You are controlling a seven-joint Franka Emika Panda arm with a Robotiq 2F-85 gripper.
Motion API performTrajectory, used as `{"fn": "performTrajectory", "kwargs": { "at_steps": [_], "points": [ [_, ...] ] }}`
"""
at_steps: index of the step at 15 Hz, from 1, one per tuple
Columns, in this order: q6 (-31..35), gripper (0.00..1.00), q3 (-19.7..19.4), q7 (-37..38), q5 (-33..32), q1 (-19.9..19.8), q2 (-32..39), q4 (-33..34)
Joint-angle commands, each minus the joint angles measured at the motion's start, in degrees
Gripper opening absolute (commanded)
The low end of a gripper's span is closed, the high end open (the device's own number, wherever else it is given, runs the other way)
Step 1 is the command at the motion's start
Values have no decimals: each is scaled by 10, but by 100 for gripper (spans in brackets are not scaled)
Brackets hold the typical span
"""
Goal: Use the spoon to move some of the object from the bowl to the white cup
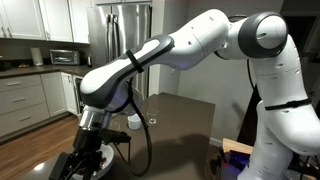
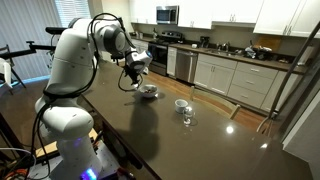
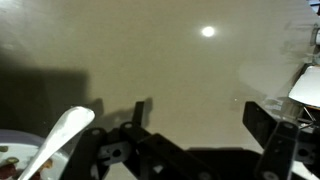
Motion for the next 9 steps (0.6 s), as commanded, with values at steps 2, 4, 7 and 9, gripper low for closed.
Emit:
{"fn": "performTrajectory", "kwargs": {
  "at_steps": [2, 4, 7, 9],
  "points": [
    [20, 100, -1, -16, 3, 5, 3, 0],
    [35, 100, -1, -21, -2, 8, 6, -1],
    [54, 100, -1, -27, -10, 10, 13, -1],
    [62, 100, 0, -32, -16, 11, 17, -3]
  ]
}}
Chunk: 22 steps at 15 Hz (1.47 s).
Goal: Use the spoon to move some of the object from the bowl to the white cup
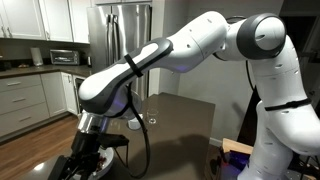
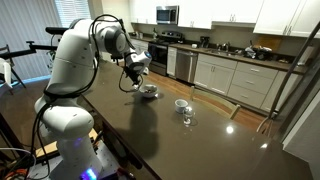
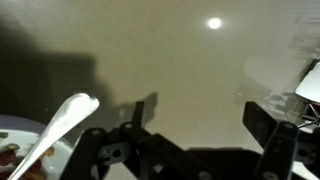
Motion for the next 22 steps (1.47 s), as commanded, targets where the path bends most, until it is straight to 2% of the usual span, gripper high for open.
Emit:
{"fn": "performTrajectory", "kwargs": {
  "at_steps": [1, 9, 15, 22],
  "points": [
    [20, 100, 1, -20, -13, 3, 7, -4],
    [12, 100, 0, -24, -81, -3, -3, -27],
    [4, 100, -4, -8, -162, -4, -10, -40],
    [-41, 100, -36, 47, -256, 4, -41, -61]
  ]
}}
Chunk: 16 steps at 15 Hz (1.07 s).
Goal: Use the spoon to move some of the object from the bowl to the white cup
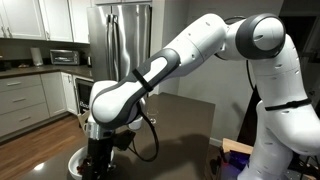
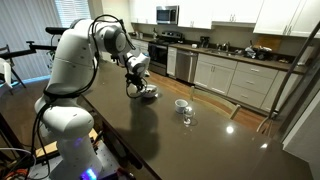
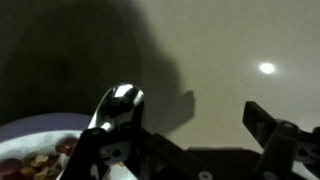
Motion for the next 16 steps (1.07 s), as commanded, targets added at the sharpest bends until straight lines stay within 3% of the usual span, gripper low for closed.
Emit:
{"fn": "performTrajectory", "kwargs": {
  "at_steps": [1, 9, 16],
  "points": [
    [-25, 100, -20, 44, -61, 5, -40, -29],
    [-93, 100, -47, 107, -167, 9, -70, -35],
    [-83, 100, -60, 135, -214, 12, -70, -40]
  ]
}}
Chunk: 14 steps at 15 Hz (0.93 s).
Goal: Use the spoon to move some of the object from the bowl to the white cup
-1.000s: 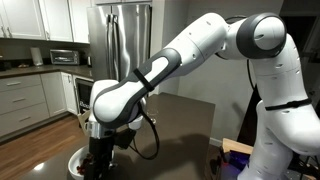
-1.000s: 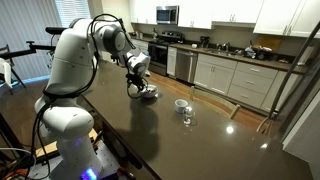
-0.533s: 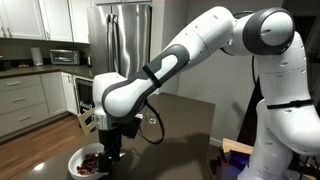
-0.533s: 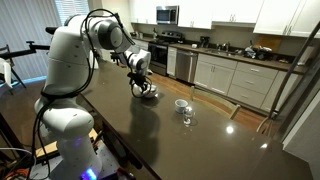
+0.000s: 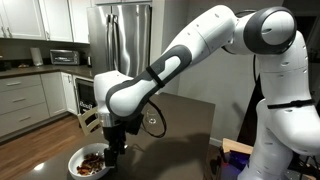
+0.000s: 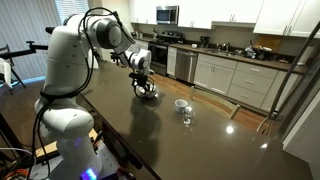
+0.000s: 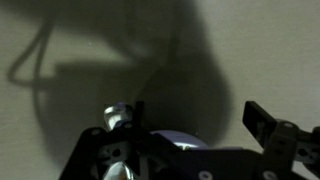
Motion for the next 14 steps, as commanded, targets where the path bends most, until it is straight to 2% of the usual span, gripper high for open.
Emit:
{"fn": "performTrajectory", "kwargs": {
  "at_steps": [1, 7, 14],
  "points": [
    [7, 100, -13, 33, -38, 11, -17, -20],
    [31, 100, -31, 96, -86, 22, -18, -29],
    [76, 100, -45, 174, -81, 25, -20, -39]
  ]
}}
